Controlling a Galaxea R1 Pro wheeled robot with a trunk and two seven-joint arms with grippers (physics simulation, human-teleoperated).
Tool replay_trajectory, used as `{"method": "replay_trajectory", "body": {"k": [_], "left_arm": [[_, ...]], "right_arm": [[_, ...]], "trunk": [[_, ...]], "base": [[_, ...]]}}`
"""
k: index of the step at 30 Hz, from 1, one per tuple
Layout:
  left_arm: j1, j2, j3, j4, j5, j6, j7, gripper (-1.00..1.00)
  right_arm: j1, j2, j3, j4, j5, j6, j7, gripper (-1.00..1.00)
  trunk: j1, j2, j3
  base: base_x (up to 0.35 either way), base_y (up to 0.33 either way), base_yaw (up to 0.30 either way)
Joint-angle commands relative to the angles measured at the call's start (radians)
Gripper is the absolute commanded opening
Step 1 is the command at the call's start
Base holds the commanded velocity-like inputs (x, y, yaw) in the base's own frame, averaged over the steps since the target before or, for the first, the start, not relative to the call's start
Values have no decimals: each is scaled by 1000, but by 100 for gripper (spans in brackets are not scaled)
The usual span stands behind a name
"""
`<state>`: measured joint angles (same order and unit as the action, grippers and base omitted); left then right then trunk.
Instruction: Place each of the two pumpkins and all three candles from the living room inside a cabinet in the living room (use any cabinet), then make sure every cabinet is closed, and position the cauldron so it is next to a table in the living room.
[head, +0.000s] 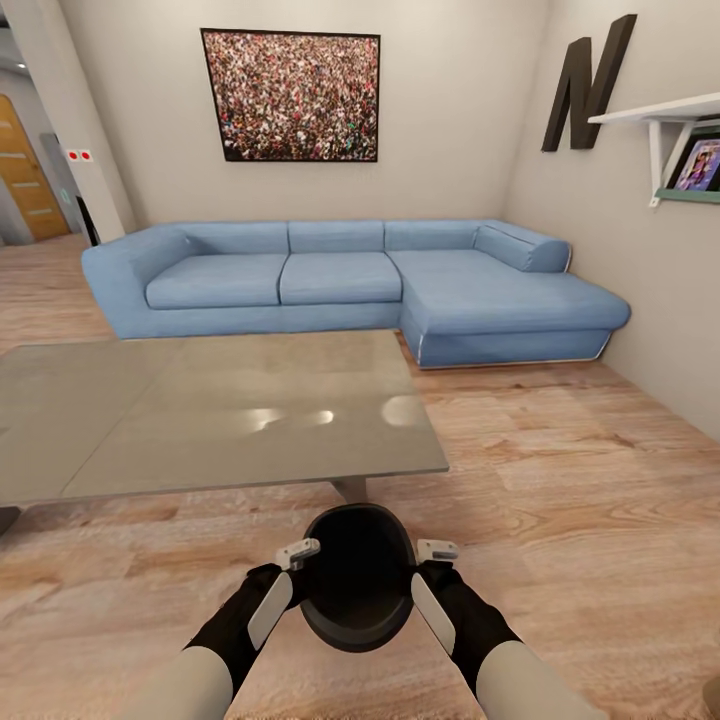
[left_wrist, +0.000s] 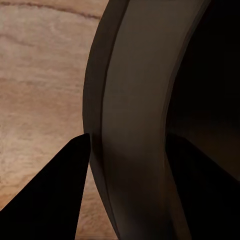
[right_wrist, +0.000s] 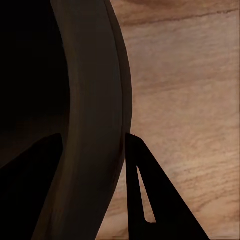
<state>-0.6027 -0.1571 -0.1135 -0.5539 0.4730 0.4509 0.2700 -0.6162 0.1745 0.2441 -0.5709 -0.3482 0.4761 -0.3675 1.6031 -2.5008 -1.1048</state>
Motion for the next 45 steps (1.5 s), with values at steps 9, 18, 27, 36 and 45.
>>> {"method": "replay_trajectory", "body": {"k": [9,18,27,36,45], "left_arm": [[-2,11,0,-9,-4,5,9,-100],[-2,11,0,-9,-4,5,9,-100],[-2,11,0,-9,-4,5,9,-100],[-2,11,0,-9,-4,5,9,-100],[-2,11,0,-9,-4,5,9,-100]], "right_arm": [[-1,0,12,0,-25,-1,-7,-100],[-1,0,12,-1,-25,-1,-7,-100],[-1,0,12,0,-23,-3,-7,-100],[-1,0,16,0,-23,-29,-7,-100],[-1,0,91,0,-25,-30,-8,-100]], "trunk": [[4,-3,-36],[8,-5,-71],[12,-7,-105],[15,-9,-132],[15,-9,-132]], "base": [[0,0,0],[0,0,0],[0,0,0],[0,0,0],[14,0,0]]}}
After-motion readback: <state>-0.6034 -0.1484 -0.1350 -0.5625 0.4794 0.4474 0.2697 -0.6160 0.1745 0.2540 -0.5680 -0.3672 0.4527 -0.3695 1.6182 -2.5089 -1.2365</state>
